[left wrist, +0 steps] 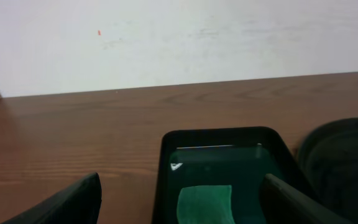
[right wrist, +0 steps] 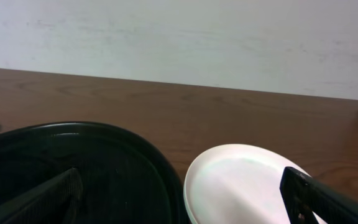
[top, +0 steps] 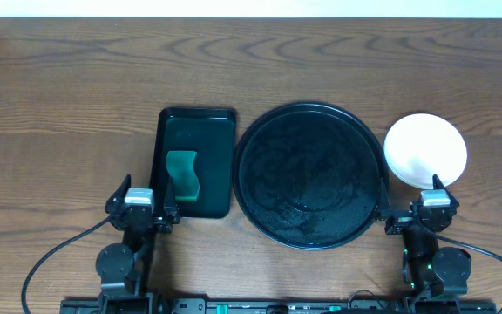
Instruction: Clean dirty plates on tray and stack at the side
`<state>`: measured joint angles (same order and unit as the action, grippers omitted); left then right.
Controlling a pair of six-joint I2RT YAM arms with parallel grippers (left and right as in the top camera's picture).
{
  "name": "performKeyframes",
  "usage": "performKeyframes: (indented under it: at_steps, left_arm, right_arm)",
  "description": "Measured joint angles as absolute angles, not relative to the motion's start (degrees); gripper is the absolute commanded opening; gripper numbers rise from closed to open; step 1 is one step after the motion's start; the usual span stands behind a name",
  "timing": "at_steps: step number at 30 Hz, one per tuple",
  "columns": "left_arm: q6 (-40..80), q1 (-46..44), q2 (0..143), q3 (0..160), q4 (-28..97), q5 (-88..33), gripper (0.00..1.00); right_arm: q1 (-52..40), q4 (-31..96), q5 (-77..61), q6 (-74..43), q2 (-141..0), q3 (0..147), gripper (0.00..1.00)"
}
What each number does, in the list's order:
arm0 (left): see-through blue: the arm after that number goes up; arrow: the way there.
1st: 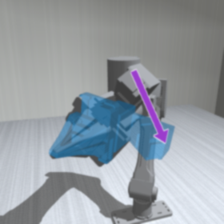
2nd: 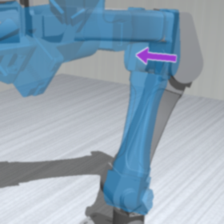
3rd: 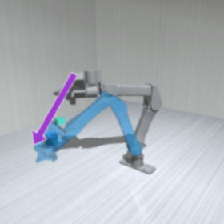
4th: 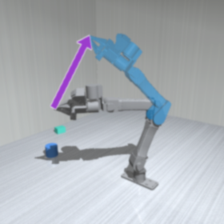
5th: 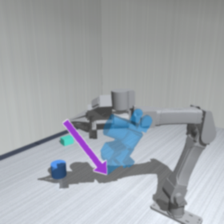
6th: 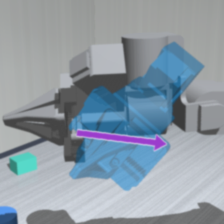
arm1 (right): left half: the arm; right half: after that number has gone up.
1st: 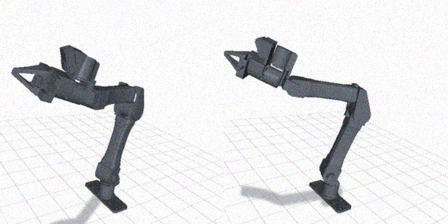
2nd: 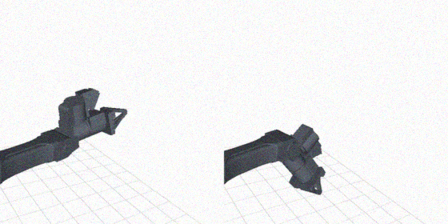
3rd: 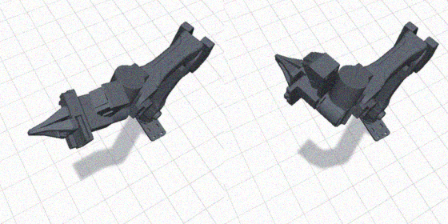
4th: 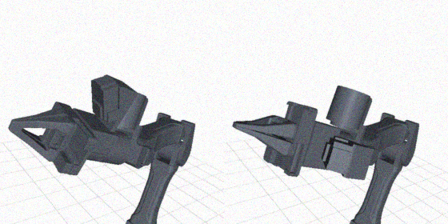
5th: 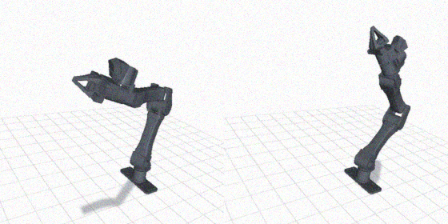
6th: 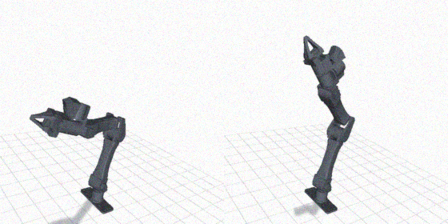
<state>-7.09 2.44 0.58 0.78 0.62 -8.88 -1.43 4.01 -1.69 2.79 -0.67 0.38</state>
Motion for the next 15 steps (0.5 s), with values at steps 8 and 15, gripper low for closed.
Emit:
performKeyframes:
  at_steps: [8,15]
  left_arm:
    - [-3.27,3.75,0.58,0.80,0.69,-7.84,0.81]
    - [0.23,3.75,0.58,0.89,1.19,-5.65,0.81]
  right_arm:
    - [-1.43,3.99,-1.69,2.79,-0.67,0.38,0.99]
    - [-1.43,3.99,-1.69,2.79,-0.67,0.38,0.99]
